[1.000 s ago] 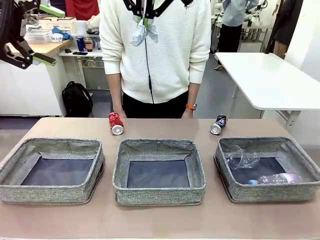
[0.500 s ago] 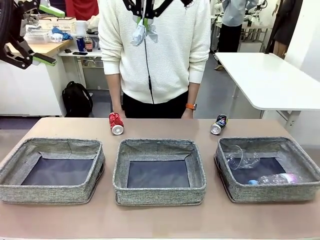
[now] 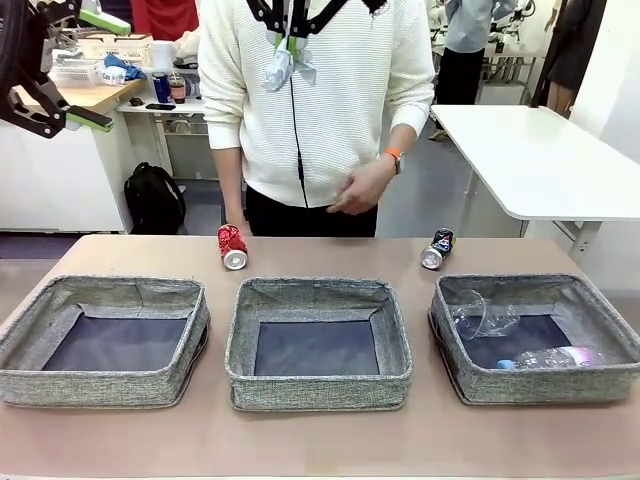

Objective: Sort the waste into the appropriate baskets.
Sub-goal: Place the picked waste into the Fabric basket indicated by the person.

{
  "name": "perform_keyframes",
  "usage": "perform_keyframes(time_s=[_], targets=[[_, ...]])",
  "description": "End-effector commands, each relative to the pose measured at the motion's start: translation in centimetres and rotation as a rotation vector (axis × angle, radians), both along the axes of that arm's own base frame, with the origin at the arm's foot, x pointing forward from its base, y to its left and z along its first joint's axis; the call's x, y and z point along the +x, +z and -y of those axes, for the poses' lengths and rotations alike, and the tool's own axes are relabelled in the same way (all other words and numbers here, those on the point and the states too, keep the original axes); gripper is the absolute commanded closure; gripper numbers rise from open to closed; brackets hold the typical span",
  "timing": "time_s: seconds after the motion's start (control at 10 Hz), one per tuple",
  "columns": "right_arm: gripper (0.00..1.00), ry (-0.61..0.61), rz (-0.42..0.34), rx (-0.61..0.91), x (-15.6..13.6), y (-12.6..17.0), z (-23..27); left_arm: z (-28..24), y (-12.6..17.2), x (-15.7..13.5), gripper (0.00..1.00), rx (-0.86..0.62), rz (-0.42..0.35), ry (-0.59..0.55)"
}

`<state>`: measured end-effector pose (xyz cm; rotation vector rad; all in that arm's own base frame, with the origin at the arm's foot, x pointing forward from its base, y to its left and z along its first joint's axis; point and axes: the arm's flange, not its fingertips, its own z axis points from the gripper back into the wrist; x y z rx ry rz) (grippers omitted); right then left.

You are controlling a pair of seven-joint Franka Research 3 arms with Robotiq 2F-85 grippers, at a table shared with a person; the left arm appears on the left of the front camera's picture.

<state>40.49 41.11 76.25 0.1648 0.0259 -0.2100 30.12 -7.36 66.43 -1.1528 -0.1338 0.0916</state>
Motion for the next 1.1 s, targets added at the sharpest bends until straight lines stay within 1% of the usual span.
perform_keyframes(time_s=[0.0, 1.0], targets=[[0.94, 0.027, -0.001, -0.005, 0.02, 0.27, 0.14, -0.05, 0.11, -0.07, 0.00, -0.017, 0.012, -0.010], [0.94, 0.027, -0.001, -0.005, 0.02, 0.27, 0.14, -0.05, 0.11, -0.07, 0.00, -0.017, 0.012, -0.010]])
